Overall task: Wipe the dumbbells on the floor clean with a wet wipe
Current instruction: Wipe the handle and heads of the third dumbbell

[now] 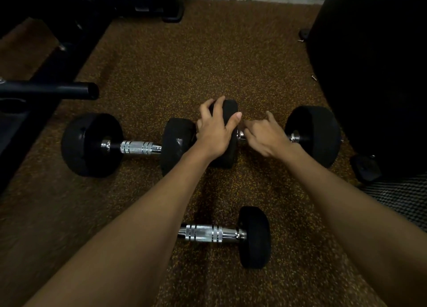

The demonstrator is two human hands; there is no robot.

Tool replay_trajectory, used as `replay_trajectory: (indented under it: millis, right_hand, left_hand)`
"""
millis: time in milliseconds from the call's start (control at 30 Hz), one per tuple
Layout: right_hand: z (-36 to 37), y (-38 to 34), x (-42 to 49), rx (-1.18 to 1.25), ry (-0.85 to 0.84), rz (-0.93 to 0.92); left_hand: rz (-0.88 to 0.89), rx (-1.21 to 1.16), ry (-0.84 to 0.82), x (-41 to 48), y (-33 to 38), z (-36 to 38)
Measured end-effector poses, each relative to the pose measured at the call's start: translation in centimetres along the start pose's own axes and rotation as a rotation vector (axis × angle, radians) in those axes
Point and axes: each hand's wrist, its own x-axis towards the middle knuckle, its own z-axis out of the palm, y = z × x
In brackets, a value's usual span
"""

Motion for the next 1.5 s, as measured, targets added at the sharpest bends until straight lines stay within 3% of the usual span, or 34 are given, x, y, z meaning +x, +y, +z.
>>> replay_trajectory:
  millis: [67, 333, 467, 600, 667, 900, 1000, 1300, 1500]
  right_hand:
    - [-0.5, -0.8, 1.3, 0.013, -0.056, 0.028]
    - [0.3, -1.0, 0.0, 0.145, -0.023, 0.033]
    - [-0.9, -1.2, 1.8, 0.162, -0.193, 0.172]
    - [-1.5, -1.2, 3.6, 0.529, -0.385, 0.326]
    - [-1.5, -1.2, 4.0, 0.551, -0.422, 0.354]
    - [-0.3, -1.8, 1.1, 0.044, -0.091, 0.134]
    - [0.8, -1.9, -0.6, 0.011, 0.079, 0.024]
    - [2.8, 0.3, -3.2, 0.133, 0.373, -0.24]
    - [2.5, 1.4, -4.2, 0.084, 0.509, -0.213]
  left_hand:
    - [0.0, 0.0, -0.008, 0.1, 0.0, -0.1]
    - [0.017, -0.001, -0.003, 0.0, 0.0, -0.1]
    - [0.013, -0.02, -0.008, -0.3, -0.1, 0.0]
    - [0.011, -0.026, -0.001, -0.1, -0.1, -0.1]
    - [0.012, -0.026, -0.006, 0.0, -0.1, -0.1]
    - [0.01, -0.029, -0.01, 0.0, -0.2, -0.1]
    - [0.014, -0.029, -0.005, 0.0, -0.3, 0.0]
    - [0.006, -0.042, -0.003, 0.1, -0.2, 0.0]
    - [-0.002, -0.041, -0.016, 0.2, -0.1, -0.1]
